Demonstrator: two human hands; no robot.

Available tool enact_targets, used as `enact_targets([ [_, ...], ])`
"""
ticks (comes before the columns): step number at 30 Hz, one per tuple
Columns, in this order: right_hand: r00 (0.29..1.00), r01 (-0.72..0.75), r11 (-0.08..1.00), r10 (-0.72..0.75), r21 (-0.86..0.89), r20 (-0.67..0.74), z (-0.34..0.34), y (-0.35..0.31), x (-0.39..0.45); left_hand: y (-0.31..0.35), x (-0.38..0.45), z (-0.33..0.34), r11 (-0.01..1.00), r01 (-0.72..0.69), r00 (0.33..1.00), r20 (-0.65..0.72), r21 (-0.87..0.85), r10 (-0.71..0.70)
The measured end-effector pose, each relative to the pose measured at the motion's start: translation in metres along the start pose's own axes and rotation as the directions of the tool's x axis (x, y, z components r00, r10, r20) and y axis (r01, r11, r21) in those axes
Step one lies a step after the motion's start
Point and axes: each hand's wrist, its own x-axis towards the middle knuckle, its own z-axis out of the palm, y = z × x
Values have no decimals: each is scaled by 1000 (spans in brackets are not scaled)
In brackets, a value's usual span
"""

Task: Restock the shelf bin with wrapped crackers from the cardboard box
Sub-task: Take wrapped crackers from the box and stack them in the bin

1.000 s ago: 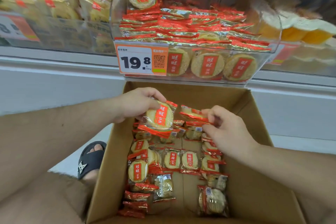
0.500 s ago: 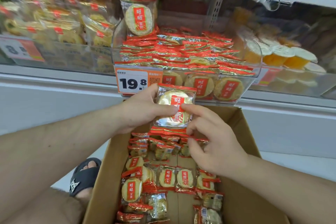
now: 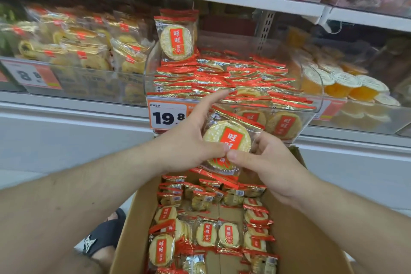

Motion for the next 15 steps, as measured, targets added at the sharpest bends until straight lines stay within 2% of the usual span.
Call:
enact_targets([
  [3, 998, -33, 993, 28, 117, 48, 3, -12, -2, 5, 1, -5, 998, 46, 998, -40, -33, -47],
  [5, 999, 1, 993, -6, 119, 40, 3, -21, -4, 12, -2, -8, 998, 64, 995, -76, 10, -63],
  [8, 996, 80, 986, -74, 149, -44, -2, -46, 1, 17, -2, -18, 995, -69, 969, -231, 73, 84],
  [10, 982, 159, 968, -135, 195, -129, -9, -68, 13, 19, 0, -29, 979, -138, 899, -397, 150, 187],
  [11, 971, 199, 967, -172, 161, -167, -12, -81, 20, 18, 1, -34, 969, -129, 846, -486, 209, 217],
  [13, 940, 280, 960, -275, -5, -203, -11, -101, 39, 12, 3, -41, 948, -52, 728, -638, 315, 252],
  [15, 912, 334, 933, -356, -137, -203, -4, -116, 63, 5, 7, -44, 907, 68, 632, -721, 415, 282],
])
